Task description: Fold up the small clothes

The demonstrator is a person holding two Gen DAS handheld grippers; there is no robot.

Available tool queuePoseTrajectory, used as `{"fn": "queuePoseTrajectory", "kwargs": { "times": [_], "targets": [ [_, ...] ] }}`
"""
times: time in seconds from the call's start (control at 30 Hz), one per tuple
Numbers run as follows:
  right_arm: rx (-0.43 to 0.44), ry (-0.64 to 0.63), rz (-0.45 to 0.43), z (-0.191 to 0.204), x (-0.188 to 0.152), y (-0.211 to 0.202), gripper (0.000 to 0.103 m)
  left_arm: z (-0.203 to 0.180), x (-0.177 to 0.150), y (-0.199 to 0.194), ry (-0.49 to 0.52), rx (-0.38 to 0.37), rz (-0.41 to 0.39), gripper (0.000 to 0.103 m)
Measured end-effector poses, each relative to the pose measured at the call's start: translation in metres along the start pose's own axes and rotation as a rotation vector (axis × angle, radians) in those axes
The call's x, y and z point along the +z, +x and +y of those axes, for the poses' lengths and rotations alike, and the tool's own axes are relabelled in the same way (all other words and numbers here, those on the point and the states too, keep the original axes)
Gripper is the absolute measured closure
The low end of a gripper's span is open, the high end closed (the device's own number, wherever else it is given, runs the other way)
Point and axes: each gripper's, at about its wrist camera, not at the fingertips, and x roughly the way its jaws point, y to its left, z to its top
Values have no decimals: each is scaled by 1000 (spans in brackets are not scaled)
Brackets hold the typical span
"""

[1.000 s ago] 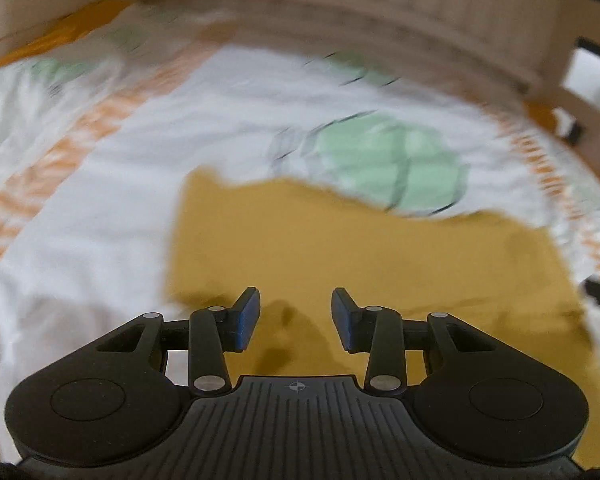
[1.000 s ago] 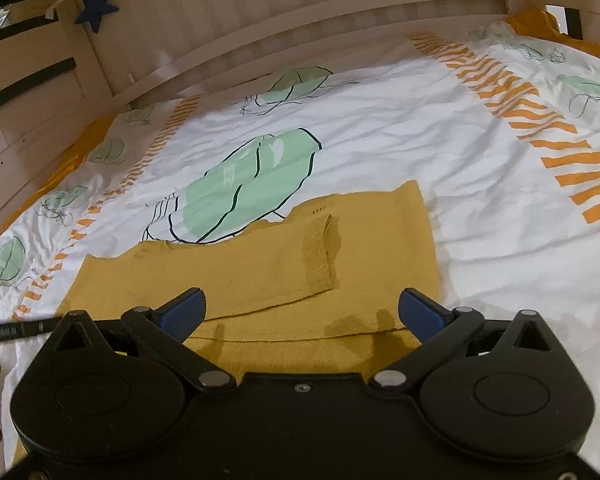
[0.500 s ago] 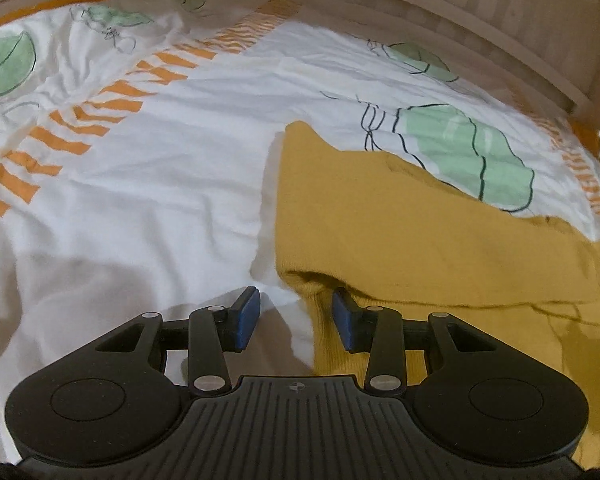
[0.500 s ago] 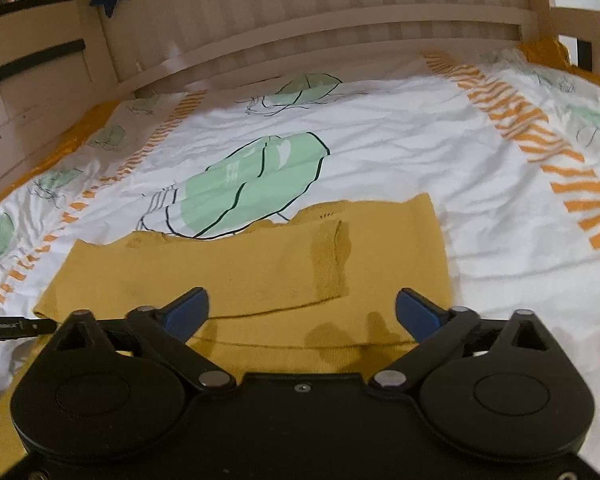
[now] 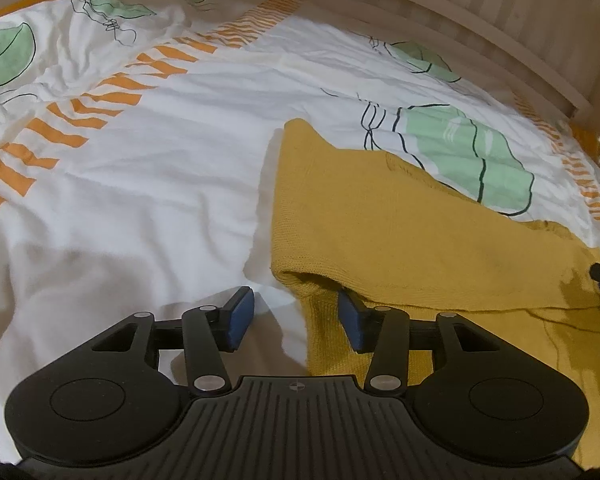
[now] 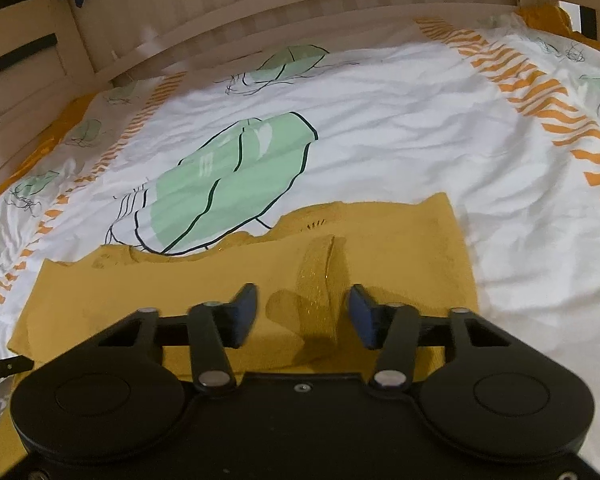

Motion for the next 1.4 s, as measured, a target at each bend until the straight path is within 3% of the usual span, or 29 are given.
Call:
{"fn": "queuePoseTrajectory", "kwargs": {
  "times": [0.13,0.2,0.3,0.5,0.63,0.73,0.9,1.13,1.4],
  "targets": [
    [21,6,10,1,2,6,63,0,0,0,-3,-2,0,56],
    [30,14,23,2,1,10,80,0,0,0,-5,-4,1,56],
    [41,32,31,5,3,10,88,-1,0,0,-6,-4,1,55],
    [131,48,-54,15,25,-31,90,-1,-1,0,0,-2,-1,54],
    [78,31,-111,4,39,-61,90,-1,-1,0,-6,-5,-1,54],
    [-4,52,-82,-17,38,-57,90,-2,-1,1,-4,-3,-3,53],
    [-51,99,3,-41,20,-30,90,-4,-2,1,3,-1,-5,53],
    [-90,88,30,-47,6,-22,88,-4,-1,0,1,-3,-3,53],
    [-154,51,18,-48,2,-25,72,-4,-2,0,-4,-6,-4,53]
  ]
}}
